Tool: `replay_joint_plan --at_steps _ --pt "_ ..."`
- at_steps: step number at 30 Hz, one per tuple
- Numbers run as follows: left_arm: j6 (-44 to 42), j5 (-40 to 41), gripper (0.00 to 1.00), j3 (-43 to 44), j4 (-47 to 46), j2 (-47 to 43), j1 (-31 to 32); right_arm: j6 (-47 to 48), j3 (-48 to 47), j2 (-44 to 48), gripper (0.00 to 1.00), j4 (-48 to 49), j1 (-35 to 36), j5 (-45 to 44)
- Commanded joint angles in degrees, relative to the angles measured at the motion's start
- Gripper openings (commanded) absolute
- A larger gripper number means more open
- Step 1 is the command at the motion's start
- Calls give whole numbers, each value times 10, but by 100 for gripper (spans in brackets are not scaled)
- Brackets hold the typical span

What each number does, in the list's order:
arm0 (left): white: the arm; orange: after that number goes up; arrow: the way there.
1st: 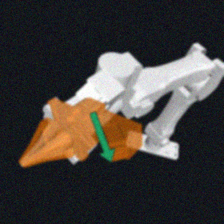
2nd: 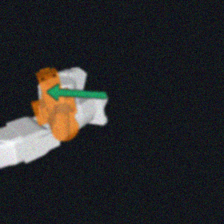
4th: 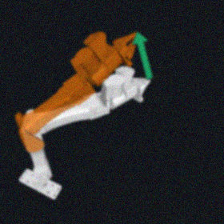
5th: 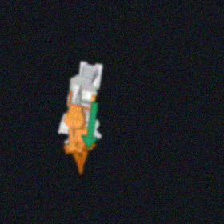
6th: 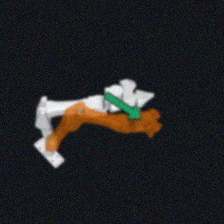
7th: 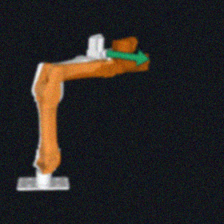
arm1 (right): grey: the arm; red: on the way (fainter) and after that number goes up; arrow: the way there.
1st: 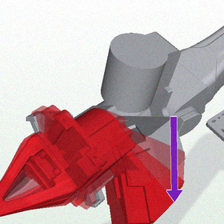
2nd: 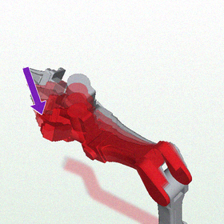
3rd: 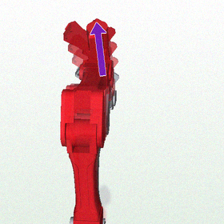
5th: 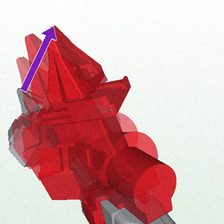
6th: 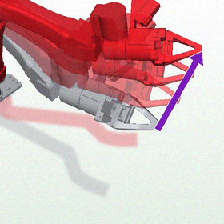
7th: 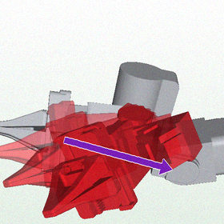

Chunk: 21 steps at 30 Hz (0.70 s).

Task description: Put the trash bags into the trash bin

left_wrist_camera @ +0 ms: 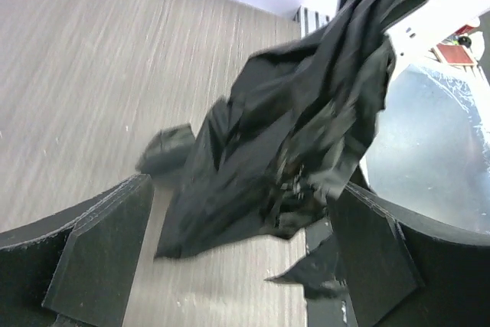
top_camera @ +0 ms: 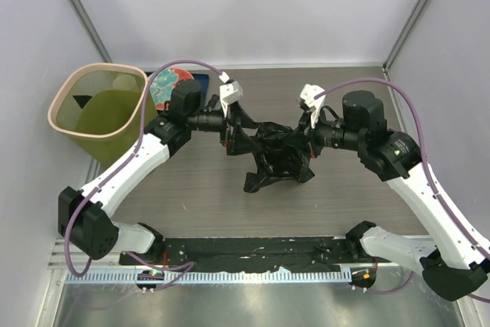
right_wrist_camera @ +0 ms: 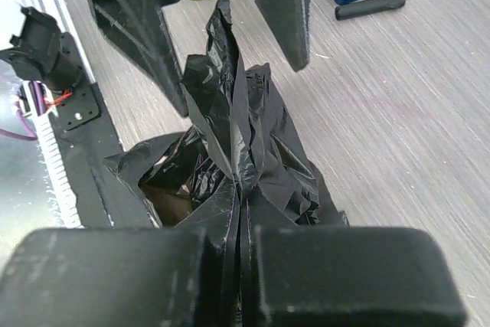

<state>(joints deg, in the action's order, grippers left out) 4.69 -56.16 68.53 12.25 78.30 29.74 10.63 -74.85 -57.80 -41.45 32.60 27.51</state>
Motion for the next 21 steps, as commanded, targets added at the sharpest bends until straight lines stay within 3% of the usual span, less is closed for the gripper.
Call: replay_joint_plan --at_steps 1,4,5,7,8,10,12,18,21 --pt "15 22 100 -9 -171 -21 32 -45 -23 -9 1 36 -3 47" --pt "24 57 100 -6 -208 -6 65 -70 -33 -15 1 54 -3 72" --pt "18 64 92 -2 -210 -3 73 -75 -38 -16 1 57 -3 79" --pt "39 64 66 1 -222 8 73 -98 -47 -18 2 59 -5 77" --pt "63 55 35 7 -211 11 56 -105 -53 -15 2 59 -10 70" --pt "99 34 8 -8 -213 11 30 -126 -55 0 2 57 -42 64" --pt "142 18 0 -25 -220 5 -12 -138 -52 15 1 56 -74 89" --pt "139 0 0 -44 -194 -26 -64 -174 -36 25 1 51 -165 126" --pt "137 -10 0 -52 -177 -36 -78 -185 -39 18 6 48 -200 145"
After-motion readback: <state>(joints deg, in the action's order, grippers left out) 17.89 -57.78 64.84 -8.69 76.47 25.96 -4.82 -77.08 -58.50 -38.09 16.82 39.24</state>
